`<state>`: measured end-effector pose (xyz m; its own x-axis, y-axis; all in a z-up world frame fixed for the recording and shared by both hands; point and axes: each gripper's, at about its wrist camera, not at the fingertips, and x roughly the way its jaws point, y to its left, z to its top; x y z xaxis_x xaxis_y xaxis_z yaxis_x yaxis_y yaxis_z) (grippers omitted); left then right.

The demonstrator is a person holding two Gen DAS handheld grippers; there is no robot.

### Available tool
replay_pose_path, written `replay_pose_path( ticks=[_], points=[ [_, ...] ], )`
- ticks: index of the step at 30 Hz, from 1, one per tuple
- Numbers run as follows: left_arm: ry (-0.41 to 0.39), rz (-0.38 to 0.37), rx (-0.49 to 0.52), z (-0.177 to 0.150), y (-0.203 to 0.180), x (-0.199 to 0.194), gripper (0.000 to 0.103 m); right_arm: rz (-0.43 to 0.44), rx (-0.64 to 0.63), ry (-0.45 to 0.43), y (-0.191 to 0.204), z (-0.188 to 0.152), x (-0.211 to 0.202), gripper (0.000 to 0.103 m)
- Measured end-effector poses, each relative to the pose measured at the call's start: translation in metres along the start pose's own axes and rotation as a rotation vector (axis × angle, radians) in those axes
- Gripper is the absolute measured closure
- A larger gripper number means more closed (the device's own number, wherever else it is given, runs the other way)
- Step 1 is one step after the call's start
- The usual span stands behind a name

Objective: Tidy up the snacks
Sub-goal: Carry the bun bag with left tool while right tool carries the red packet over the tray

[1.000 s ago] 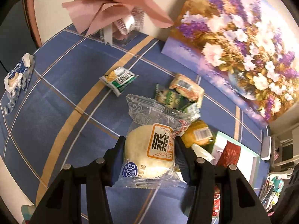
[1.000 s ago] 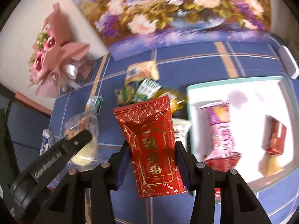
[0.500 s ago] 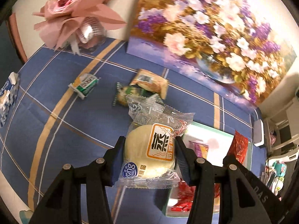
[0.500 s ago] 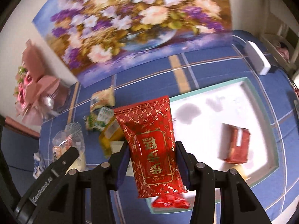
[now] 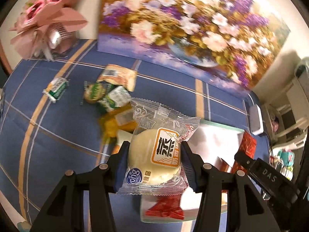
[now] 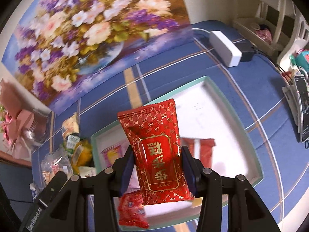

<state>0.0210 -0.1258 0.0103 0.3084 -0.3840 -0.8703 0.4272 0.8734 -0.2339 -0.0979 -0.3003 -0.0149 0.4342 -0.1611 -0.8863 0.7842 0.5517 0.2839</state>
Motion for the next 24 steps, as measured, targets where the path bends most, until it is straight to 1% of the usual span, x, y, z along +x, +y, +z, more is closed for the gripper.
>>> replay_pose_path(
  ticks=[5,12,20,24],
  points=[
    [0.016,-0.02,0.067,-0.006,-0.03,0.012,0.049,-0.021,0.022,-0.008,-0.019,0.007,0.004,0.053],
    [0.031,-0.024,0.141,-0.009,-0.062,0.026,0.049,-0.067,0.016,-0.028,-0.034,0.019,0.01,0.053],
    [0.046,-0.032,0.167,-0.012,-0.083,0.049,0.049,-0.078,0.003,-0.064,-0.047,0.028,0.024,0.053],
    [0.058,-0.043,0.188,-0.016,-0.097,0.064,0.049,-0.11,0.008,-0.07,-0.058,0.033,0.032,0.053]
  ],
)
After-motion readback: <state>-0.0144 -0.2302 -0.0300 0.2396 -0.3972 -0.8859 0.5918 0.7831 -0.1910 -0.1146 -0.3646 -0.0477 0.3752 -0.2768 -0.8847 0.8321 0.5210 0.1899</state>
